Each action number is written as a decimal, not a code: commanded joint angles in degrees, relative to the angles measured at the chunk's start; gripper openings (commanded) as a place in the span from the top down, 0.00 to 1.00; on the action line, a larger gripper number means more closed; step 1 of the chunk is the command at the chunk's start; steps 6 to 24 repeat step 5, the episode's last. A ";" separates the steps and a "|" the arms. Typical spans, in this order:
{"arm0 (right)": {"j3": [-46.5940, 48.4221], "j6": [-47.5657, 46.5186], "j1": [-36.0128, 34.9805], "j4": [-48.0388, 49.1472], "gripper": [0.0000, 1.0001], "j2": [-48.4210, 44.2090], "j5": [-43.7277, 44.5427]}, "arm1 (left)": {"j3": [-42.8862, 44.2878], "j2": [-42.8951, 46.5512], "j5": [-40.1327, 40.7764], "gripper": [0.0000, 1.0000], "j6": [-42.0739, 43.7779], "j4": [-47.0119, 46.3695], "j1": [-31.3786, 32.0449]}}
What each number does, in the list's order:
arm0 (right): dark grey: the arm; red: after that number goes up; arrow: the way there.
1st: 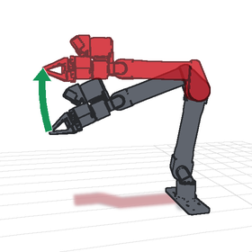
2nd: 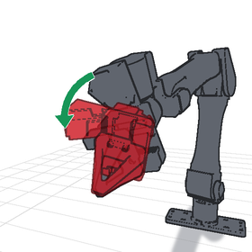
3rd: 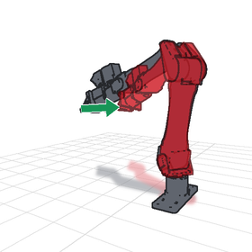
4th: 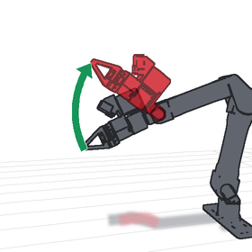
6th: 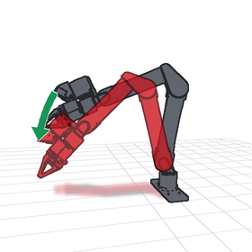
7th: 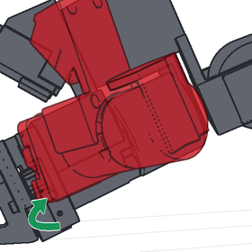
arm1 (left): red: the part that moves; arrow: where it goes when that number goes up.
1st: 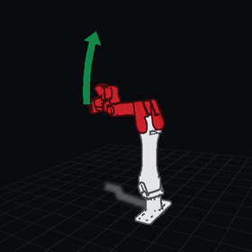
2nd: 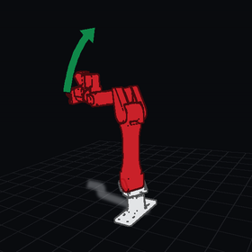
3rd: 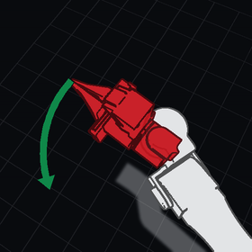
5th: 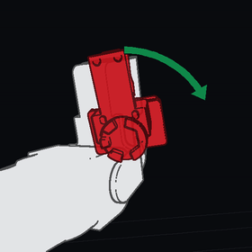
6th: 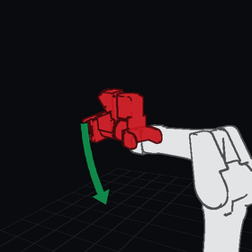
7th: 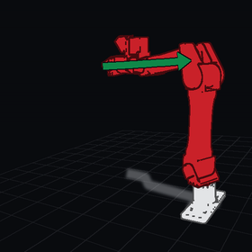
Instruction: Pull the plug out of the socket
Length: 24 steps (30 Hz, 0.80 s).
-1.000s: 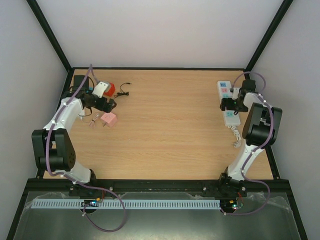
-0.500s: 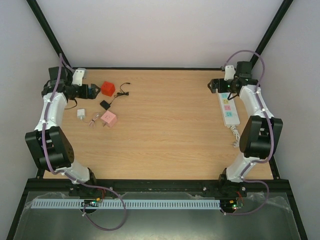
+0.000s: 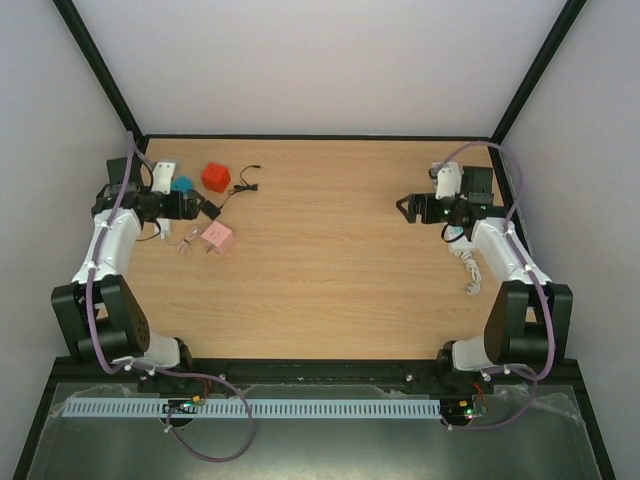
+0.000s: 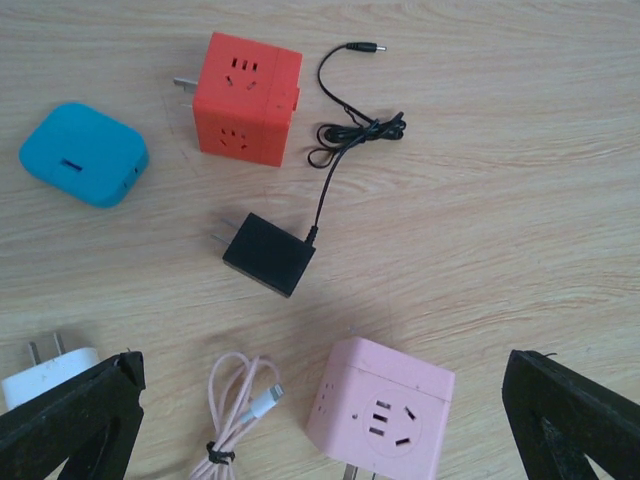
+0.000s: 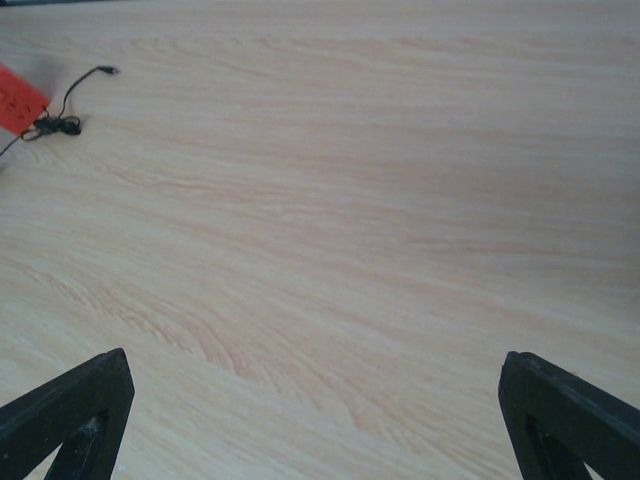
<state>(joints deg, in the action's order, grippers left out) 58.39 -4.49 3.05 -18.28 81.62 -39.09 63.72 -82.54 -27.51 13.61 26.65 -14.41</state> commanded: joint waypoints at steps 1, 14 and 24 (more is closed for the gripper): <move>-3.46 0.41 -0.24 3.81 0.02 -2.67 -1.90 | -2.02 1.83 0.63 0.00 -1.30 -2.13 0.38; -3.68 0.44 -0.24 3.88 0.02 -3.36 -2.07 | -2.18 2.31 1.36 0.00 -2.50 -2.63 0.63; -3.68 0.44 -0.24 3.88 0.02 -3.36 -2.07 | -2.18 2.31 1.36 0.00 -2.50 -2.63 0.63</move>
